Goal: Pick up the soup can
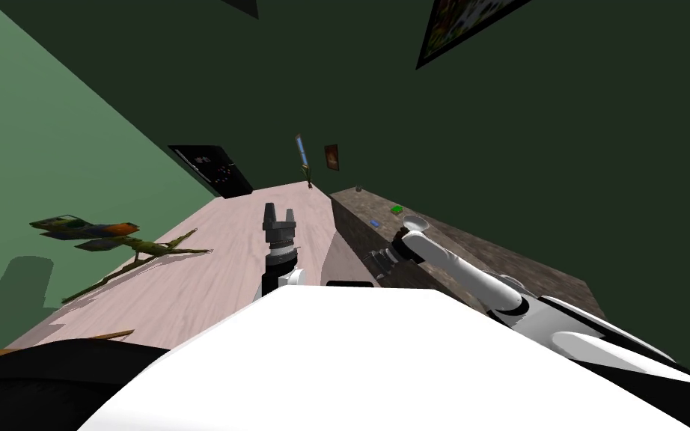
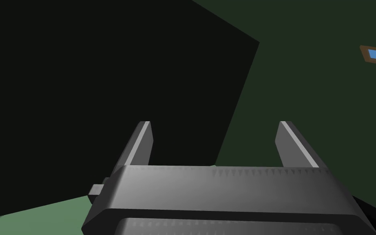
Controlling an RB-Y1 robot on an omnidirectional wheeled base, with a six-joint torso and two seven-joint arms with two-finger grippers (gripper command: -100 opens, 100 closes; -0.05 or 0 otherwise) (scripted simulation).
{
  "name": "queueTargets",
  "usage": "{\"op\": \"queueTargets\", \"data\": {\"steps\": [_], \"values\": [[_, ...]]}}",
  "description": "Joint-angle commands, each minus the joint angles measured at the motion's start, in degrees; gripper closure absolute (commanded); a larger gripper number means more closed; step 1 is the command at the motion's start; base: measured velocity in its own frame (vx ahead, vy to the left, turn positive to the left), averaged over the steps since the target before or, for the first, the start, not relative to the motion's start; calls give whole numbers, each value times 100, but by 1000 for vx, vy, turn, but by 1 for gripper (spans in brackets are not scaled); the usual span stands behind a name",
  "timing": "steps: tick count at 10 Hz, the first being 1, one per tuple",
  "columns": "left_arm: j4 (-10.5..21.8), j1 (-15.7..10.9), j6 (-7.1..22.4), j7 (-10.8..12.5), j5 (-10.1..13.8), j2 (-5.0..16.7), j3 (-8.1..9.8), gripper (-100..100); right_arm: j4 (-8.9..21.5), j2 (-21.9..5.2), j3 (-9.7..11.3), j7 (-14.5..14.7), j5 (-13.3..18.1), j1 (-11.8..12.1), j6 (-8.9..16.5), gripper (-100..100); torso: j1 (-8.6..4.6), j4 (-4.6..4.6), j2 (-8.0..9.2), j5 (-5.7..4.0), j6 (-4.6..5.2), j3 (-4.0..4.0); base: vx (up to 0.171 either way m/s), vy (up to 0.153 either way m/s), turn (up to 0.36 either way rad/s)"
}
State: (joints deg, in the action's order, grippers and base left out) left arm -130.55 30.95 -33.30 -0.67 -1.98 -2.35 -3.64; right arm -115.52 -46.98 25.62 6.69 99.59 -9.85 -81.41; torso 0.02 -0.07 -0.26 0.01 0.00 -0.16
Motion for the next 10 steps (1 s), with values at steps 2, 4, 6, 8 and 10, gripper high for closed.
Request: {"op": "queueTargets", "data": {"steps": [2,4,6,8,10], "values": [[0,0,0,0,0,0,0,0,135,-411,98,98,483,-287,-261,-100,-1,-1,-7,0,1,-4,107,24,-93],[0,0,0,0,0,0,0,0,206,-665,134,149,784,-420,-373,-100,-1,-4,-16,0,-1,-10,96,24,-47],[0,0,0,0,0,0,0,0,270,-857,164,198,1039,-545,-476,-100,-2,-2,-6,-1,-1,-4,66,15,-51],[0,0,0,0,0,0,0,0,328,-1039,189,243,1233,-660,-570,-100,-11,-2,-11,-2,1,-6,87,0,-51],[0,0,0,0,0,0,0,0,424,-1363,225,320,1563,-859,-730,-100,-2,-2,-9,-1,0,-5,98,28,-54]]}}
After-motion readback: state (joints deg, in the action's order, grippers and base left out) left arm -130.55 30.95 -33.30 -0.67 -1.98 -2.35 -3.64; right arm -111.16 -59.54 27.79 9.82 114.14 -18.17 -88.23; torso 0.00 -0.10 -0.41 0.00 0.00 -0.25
